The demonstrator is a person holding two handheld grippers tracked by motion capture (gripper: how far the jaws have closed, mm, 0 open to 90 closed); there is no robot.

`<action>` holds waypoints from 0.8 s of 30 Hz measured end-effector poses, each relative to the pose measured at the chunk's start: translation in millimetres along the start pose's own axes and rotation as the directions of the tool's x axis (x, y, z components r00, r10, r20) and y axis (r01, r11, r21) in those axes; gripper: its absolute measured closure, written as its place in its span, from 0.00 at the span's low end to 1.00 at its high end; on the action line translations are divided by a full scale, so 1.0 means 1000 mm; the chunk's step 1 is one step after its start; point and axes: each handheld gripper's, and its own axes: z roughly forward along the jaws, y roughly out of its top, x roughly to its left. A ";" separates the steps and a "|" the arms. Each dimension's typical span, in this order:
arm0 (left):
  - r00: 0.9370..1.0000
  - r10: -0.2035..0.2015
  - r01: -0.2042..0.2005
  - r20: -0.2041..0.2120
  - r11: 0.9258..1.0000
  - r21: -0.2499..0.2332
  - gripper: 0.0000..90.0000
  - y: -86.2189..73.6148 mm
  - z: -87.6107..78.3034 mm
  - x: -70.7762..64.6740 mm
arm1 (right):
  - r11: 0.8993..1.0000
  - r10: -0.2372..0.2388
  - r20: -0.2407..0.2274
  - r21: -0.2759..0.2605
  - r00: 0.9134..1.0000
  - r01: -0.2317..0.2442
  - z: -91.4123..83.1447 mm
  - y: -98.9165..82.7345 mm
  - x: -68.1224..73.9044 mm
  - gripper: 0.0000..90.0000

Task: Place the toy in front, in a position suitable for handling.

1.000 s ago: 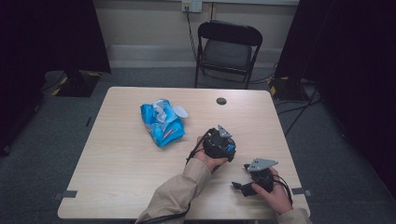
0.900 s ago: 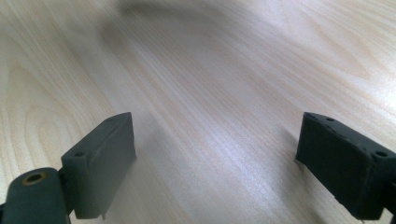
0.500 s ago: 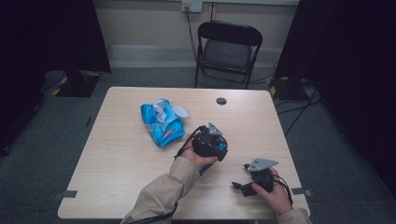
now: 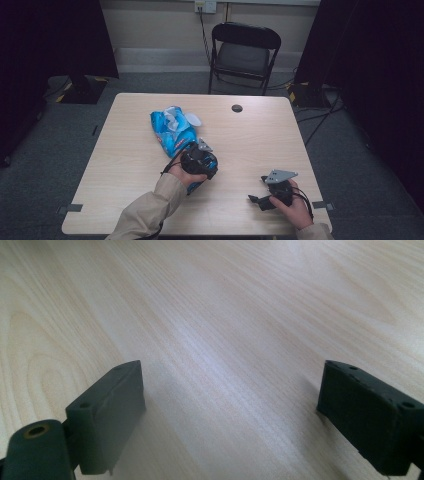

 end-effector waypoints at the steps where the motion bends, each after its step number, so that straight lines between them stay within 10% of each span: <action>1: 1.000 -0.003 0.003 -0.005 1.000 0.002 0.28 -0.002 0.000 0.002 | 1.000 0.000 0.000 0.000 1.000 0.000 0.000 0.000 0.000 0.12; 24: 0.999 -0.014 0.016 -0.047 0.999 0.046 0.28 -0.017 0.025 0.019 | 1.000 0.000 0.000 0.000 1.000 0.000 0.000 0.000 0.000 0.12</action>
